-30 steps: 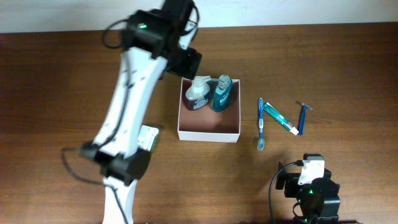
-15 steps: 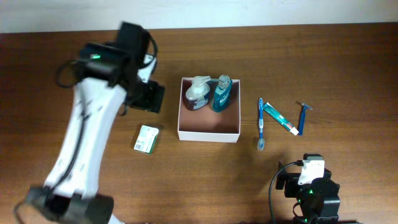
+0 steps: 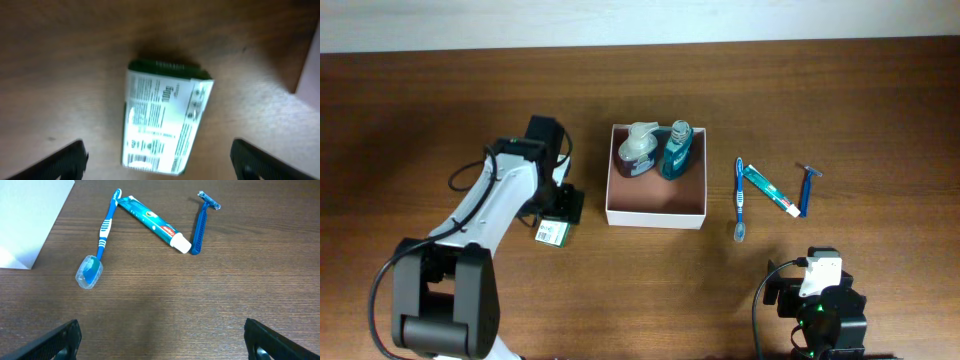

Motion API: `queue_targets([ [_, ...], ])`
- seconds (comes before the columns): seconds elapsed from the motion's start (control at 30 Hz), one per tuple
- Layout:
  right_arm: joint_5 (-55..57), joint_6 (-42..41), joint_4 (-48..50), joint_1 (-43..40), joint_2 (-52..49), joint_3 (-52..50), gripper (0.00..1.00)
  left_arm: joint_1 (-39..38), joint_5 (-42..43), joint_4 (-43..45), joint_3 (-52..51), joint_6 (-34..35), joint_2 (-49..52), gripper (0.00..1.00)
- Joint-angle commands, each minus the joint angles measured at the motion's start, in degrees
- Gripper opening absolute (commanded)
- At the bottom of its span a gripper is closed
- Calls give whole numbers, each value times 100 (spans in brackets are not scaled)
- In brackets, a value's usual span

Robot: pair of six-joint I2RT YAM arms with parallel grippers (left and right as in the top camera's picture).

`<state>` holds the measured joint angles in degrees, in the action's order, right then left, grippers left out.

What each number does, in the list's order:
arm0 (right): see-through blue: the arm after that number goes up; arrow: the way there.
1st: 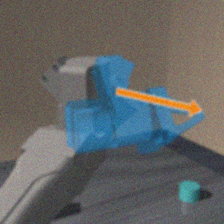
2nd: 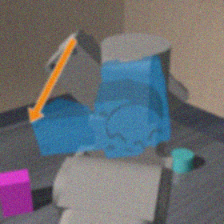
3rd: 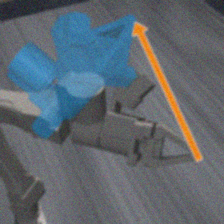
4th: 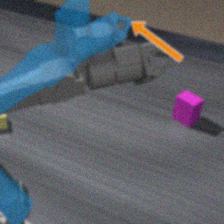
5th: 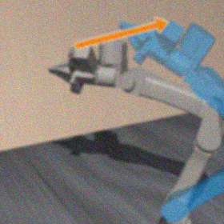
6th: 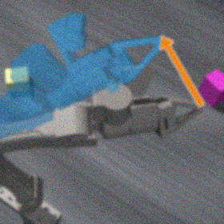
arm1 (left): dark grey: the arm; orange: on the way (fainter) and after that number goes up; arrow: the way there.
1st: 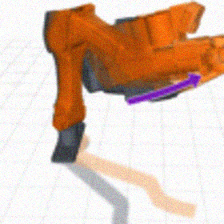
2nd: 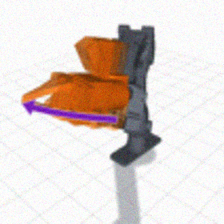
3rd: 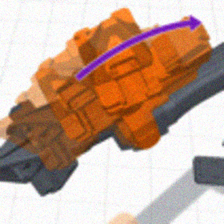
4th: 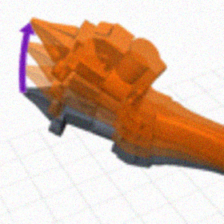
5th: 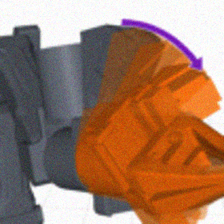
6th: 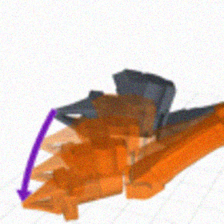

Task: Pack container
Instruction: 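Move the left gripper to the green soap bar box and grasp it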

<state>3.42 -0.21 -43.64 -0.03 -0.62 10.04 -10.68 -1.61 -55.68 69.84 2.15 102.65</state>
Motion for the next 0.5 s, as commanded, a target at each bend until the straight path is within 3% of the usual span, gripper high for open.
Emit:
queue_targets([
  [0.0, -15, -48, -7, -35, 44, -50, 99, 46, 431, 262, -402, -68, -98, 90],
  [0.33, -15, -48, -7, -37, 44, -50, 99, 46, 422, 903, -1086, -70, -98, 71],
  [0.47, -15, -48, -7, -35, 44, -50, 99, 46, 345, 942, -1110, -70, -98, 59],
])
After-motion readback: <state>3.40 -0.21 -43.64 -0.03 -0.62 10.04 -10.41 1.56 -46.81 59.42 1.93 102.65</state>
